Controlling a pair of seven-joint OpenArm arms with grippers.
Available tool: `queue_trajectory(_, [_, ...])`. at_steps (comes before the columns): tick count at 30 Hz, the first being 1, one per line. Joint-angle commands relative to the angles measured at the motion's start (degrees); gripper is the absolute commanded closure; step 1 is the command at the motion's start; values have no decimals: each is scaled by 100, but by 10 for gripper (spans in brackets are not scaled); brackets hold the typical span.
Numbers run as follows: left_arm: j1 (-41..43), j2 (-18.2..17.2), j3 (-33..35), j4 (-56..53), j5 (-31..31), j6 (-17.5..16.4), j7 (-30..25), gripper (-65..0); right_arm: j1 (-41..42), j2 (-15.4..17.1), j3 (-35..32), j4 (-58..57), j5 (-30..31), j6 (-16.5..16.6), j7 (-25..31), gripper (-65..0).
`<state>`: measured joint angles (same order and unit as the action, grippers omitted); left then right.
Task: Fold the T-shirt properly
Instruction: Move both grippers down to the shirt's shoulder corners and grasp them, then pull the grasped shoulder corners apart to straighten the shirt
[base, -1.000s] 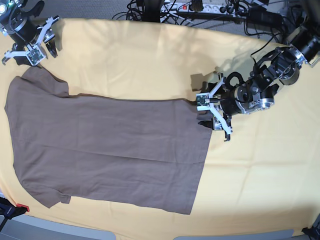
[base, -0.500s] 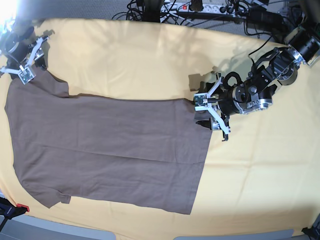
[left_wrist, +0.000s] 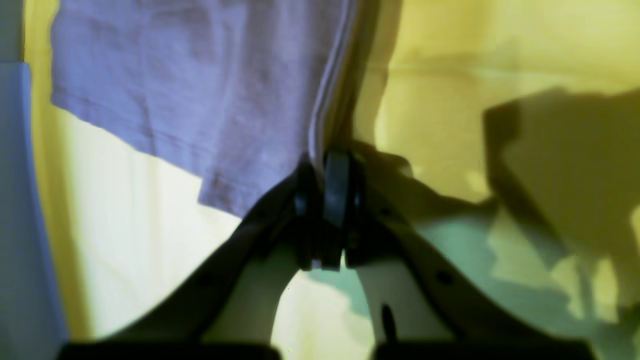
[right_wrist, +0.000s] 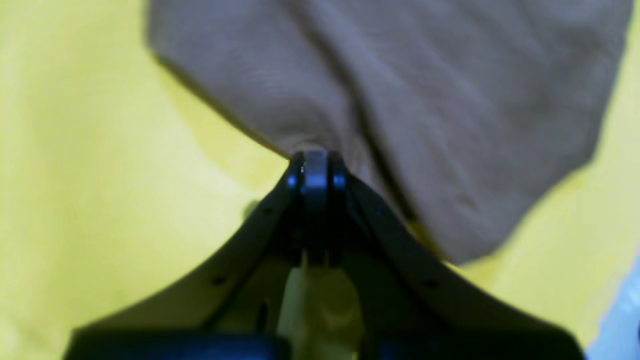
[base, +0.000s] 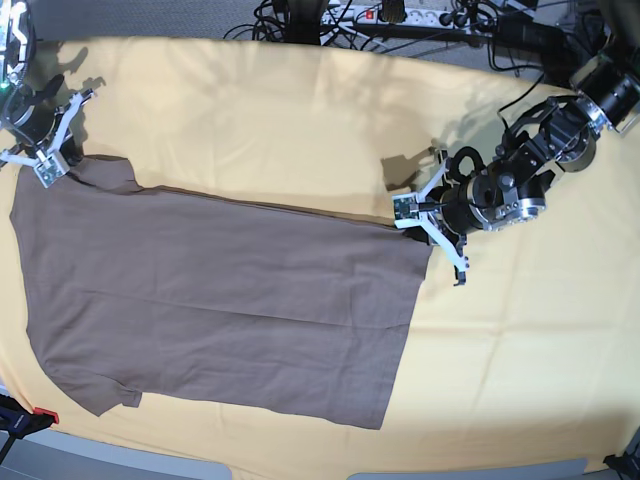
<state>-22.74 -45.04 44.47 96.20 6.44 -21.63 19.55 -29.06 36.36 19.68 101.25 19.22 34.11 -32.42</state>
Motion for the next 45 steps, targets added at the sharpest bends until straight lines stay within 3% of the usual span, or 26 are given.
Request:
queue_trajectory(1, [-201,-131,-66,131,-63,42,-2,0,15,153,61,247,118,-4,-7,0])
queue_trajectory(5, [-284,-389,-66,459,-466,-81,0,0,-94,295,61,909,201,-7,-501,0])
queue_trajectory(10, [-282,-682,-63,708,-964,-785,44,0,-551,468,63,1543,179,-120,-619,0])
queue_trajectory(18, [-216,-1215,-63,999,-1843,-1837,44,0,-1445,472,68,2175,175,-225,-1029,0])
queue_trajectory(23, [83,-1526,-63,1263,-2380,-1837,46,0,-2015,472,68,2527,103,-372,-1296,0])
queue_trajectory(33, [1117,-2354,-63,2190,-2387,-1837,52,0,-3174,459,72,3117,-472,-713,-1419,0])
queue_trajectory(37, [1290,-2647,-63,2583,-2387,-1837,313,0,-3644,459,72,3375,-767,-968,-1541,0])
queue_trajectory(45, [1246,-2761,-66,2793,-2293,-1837,339,0,-4070,446,72,3375,-1469,-1502,-1456,0])
